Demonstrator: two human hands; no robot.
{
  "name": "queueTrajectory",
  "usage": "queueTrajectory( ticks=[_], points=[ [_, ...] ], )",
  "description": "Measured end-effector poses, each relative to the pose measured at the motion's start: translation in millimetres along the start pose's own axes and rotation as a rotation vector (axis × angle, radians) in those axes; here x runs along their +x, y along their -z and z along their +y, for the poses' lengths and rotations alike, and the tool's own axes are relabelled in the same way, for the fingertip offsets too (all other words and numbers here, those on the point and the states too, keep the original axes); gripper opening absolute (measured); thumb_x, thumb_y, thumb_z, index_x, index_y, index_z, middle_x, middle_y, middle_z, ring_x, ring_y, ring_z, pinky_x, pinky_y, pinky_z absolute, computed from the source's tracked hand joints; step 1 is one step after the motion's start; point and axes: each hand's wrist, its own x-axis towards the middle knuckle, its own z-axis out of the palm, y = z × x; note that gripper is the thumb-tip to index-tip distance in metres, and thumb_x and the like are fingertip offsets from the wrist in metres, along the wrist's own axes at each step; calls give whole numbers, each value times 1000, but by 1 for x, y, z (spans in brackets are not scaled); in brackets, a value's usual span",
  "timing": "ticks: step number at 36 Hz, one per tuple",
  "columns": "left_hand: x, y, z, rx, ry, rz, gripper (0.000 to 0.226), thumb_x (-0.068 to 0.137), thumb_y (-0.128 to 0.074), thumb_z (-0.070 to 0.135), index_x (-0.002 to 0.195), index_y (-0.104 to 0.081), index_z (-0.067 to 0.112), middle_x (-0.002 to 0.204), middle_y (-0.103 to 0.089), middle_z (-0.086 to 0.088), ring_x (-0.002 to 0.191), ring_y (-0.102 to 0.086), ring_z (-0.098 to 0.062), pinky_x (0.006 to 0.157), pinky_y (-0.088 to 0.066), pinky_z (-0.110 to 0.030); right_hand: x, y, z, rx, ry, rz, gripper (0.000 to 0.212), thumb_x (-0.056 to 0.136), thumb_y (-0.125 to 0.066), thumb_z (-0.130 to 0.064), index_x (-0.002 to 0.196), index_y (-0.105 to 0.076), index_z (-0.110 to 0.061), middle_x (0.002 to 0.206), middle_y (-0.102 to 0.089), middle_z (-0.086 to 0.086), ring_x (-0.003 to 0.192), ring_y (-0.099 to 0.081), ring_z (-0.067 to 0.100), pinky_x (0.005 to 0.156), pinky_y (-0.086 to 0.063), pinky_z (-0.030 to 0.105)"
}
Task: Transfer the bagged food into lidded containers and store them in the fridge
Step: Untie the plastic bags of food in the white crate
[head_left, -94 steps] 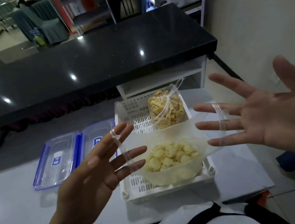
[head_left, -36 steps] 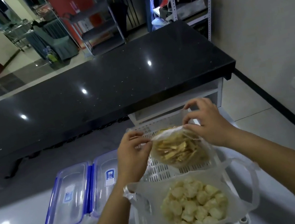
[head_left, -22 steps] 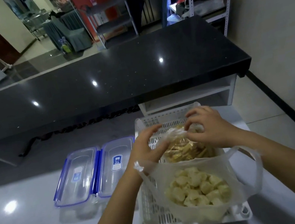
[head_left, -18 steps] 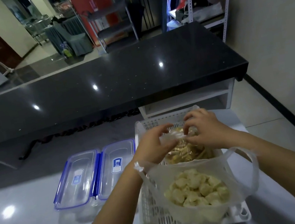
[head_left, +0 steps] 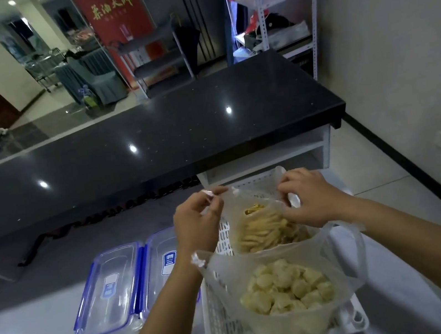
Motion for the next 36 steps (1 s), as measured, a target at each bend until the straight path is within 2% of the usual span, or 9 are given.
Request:
queueTrajectory(
  ticks=[2, 7, 12, 15, 22, 27, 32, 34, 36],
  points=[
    [-2, 4, 4, -99, 11, 33, 28, 93, -65, 4, 95, -79, 28, 85, -78, 3, 76, -71, -13, 69, -59, -24, 3, -4, -6, -19, 10, -33, 14, 84, -65, -43, 79, -56, -33, 110, -45, -15, 123, -38, 15, 101, -22, 34],
    [1, 15, 12, -260, 93, 5, 22, 98, -61, 11, 107, -78, 21, 81, -75, -3, 71, -69, -11, 66, -57, -21, 11, -10, -21, -17, -16, 29, 38, 78, -47, -75, 74, -54, -38, 114, -54, -15, 119, -39, 11, 106, -27, 39],
    [9, 27, 20, -434, 107, 8, 34, 98, -55, -1, 114, -74, 23, 71, -68, -7, 65, -66, -16, 65, -55, -23, 22, 1, -32, 35, 14, 195, 14, 90, -61, -45, 88, -68, -33, 112, -59, -12, 120, -47, 15, 108, -29, 42],
    [13, 32, 25, -465, 102, -30, 39, 98, -55, 1, 123, -69, 26, 85, -74, -13, 63, -64, -17, 61, -55, -24, 27, 10, -40, 47, 57, 282, 12, 91, -64, -33, 91, -73, -24, 109, -62, -8, 115, -50, 15, 104, -32, 38],
    [13, 35, 29, -543, 153, -76, 40, 99, -55, 5, 129, -64, 30, 108, -76, -12, 64, -67, -13, 63, -57, -23, 23, 42, -41, 155, 16, 333, 16, 96, -63, -31, 101, -74, -20, 105, -61, -11, 108, -51, 12, 100, -44, 44],
    [12, 42, 25, -538, 183, -79, 43, 98, -53, 4, 131, -62, 30, 112, -75, -11, 67, -68, -14, 66, -58, -24, 3, 76, -21, 209, -13, 107, 22, 95, -61, -40, 102, -75, -25, 106, -64, -14, 98, -60, 6, 82, -49, 26],
    [14, 47, 23, -489, 182, -97, 52, 95, -47, -5, 132, -62, 28, 113, -75, -11, 69, -69, -14, 65, -58, -25, -11, 102, -8, 83, 15, -181, 11, 96, -57, -41, 99, -67, -44, 112, -60, -26, 100, -59, -7, 78, -45, 13],
    [13, 48, 24, -487, 182, -105, 55, 94, -45, -8, 131, -63, 28, 113, -75, -12, 69, -68, -14, 65, -58, -25, -14, 105, -5, 78, 16, -152, 12, 97, -55, -40, 97, -63, -49, 111, -62, -25, 100, -59, -7, 79, -44, 14],
    [13, 47, 25, -497, 183, -112, 57, 92, -43, -10, 129, -64, 29, 113, -75, -12, 68, -68, -14, 65, -57, -25, -15, 103, -4, 5, 28, 35, 20, 96, -49, -45, 102, -68, -43, 109, -65, -19, 96, -61, 1, 74, -44, 18]
  ],
)
